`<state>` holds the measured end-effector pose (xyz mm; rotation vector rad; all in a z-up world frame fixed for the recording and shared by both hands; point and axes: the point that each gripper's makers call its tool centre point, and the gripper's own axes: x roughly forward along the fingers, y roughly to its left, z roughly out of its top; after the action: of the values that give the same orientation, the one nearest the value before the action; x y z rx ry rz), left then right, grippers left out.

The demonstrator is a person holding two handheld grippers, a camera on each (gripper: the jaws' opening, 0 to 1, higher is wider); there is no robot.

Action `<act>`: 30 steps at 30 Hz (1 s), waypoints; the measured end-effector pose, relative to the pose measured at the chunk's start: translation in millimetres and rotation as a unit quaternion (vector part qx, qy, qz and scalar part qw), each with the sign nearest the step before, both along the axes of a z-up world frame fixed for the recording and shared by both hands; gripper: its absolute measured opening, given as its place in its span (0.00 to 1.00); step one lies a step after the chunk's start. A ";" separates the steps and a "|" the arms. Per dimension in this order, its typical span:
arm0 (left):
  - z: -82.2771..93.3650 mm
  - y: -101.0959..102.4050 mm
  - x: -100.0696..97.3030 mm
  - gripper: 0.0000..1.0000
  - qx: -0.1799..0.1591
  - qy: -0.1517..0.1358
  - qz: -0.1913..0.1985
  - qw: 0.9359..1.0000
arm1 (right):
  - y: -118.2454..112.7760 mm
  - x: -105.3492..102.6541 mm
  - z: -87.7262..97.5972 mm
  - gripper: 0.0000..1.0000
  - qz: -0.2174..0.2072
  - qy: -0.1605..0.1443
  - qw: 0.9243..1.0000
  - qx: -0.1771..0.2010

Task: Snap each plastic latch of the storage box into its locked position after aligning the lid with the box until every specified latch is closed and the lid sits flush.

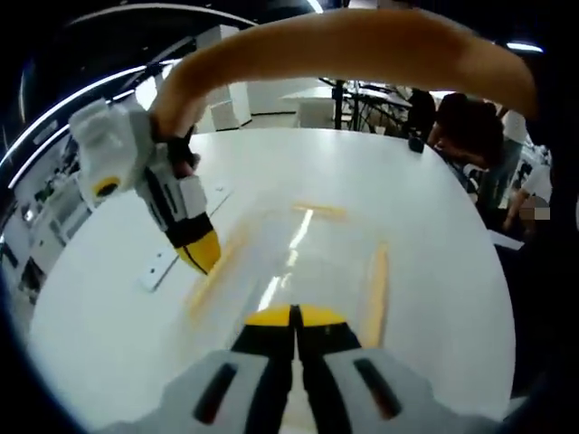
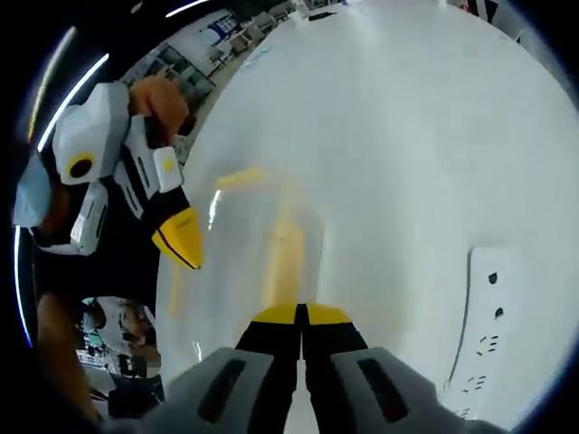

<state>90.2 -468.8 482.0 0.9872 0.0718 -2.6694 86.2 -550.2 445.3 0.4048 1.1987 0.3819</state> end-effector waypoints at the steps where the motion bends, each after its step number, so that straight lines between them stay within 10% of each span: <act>1: 0.2 -1.0 -0.1 0.00 -0.001 0.001 0.002 1.000 | 0.0 -0.3 0.1 0.00 0.002 -0.002 1.000 0.003; 30: 0.9 -13.6 -1.1 0.00 -0.017 -0.029 0.034 0.999 | 10.1 1.1 -4.4 0.00 0.014 0.000 0.999 0.032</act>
<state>89.2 -482.3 482.9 1.0336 0.0474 -2.5703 87.3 -540.1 441.0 0.4436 1.1957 0.4457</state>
